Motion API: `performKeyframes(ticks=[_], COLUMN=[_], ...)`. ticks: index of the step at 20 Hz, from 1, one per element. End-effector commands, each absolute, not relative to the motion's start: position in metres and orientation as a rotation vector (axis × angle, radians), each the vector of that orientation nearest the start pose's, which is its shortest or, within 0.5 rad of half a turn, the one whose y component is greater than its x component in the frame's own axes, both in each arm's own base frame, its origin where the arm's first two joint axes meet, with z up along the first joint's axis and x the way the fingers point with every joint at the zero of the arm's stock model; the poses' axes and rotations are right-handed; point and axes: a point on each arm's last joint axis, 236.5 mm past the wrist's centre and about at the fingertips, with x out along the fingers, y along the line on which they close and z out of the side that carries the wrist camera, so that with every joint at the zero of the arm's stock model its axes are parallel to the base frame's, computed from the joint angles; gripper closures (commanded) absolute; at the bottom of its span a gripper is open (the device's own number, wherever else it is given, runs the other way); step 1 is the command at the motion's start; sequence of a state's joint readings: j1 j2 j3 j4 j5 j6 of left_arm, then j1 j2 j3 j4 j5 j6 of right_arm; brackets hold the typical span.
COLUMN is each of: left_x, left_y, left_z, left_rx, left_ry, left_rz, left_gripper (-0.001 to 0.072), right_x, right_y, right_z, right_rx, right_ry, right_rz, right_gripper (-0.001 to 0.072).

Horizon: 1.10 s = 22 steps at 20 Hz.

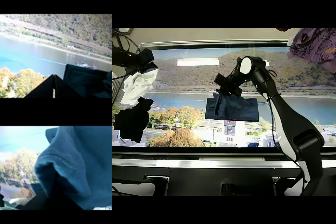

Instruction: Fold the clothes and pants, and hang the long-sleeved shirts on hangers.

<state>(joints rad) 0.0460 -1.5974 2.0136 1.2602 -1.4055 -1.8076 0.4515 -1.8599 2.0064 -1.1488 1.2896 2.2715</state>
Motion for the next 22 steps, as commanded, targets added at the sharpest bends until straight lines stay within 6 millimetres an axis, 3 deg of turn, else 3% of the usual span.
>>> performKeyframes(ticks=[1,2,6,8,11,13,16,18,19,20,22], left_x=[0.503,0.503,0.505,0.508,0.507,0.507,0.507,0.507,0.507,0.507,0.507], left_y=[-0.044,-0.044,-0.044,-0.044,-0.044,-0.044,-0.044,-0.044,-0.044,-0.044,-0.044], left_z=[0.177,0.177,0.177,0.178,0.179,0.178,0.179,0.179,0.179,0.179,0.179], left_rx=[-0.429,-0.430,-0.432,-0.437,-0.437,-0.437,-0.436,-0.436,-0.436,-0.437,-0.437], left_ry=[0.996,0.995,0.989,0.977,0.977,0.977,0.977,0.976,0.976,0.976,0.976], left_rz=[-0.088,-0.088,-0.088,-0.086,-0.087,-0.087,-0.087,-0.087,-0.087,-0.087,-0.087], left_gripper=[0.0688,0.0688,0.0688,0.0688,0.0688,0.0688,0.0688,0.0688,0.0688,0.0688,0.0688], right_x=[0.458,0.460,0.474,0.472,0.475,0.482,0.491,0.489,0.487,0.485,0.475], right_y=[0.331,0.332,0.347,0.349,0.332,0.289,0.183,0.105,0.081,0.065,0.052], right_z=[0.042,0.038,0.045,0.053,0.086,0.113,0.131,0.119,0.112,0.101,0.067], right_rx=[0.674,0.672,0.682,0.670,0.600,0.564,0.484,0.464,0.496,0.555,0.688], right_ry=[1.411,1.408,1.338,1.326,1.249,1.201,1.181,1.224,1.235,1.241,1.267], right_rz=[0.244,0.247,0.343,0.379,0.448,0.448,0.396,0.346,0.357,0.392,0.456], right_gripper=[0.0684,0.0679,0.0359,0.0160,0.0153,0.0152,0.0107,0.0110,0.0111,0.0112,0.0113])
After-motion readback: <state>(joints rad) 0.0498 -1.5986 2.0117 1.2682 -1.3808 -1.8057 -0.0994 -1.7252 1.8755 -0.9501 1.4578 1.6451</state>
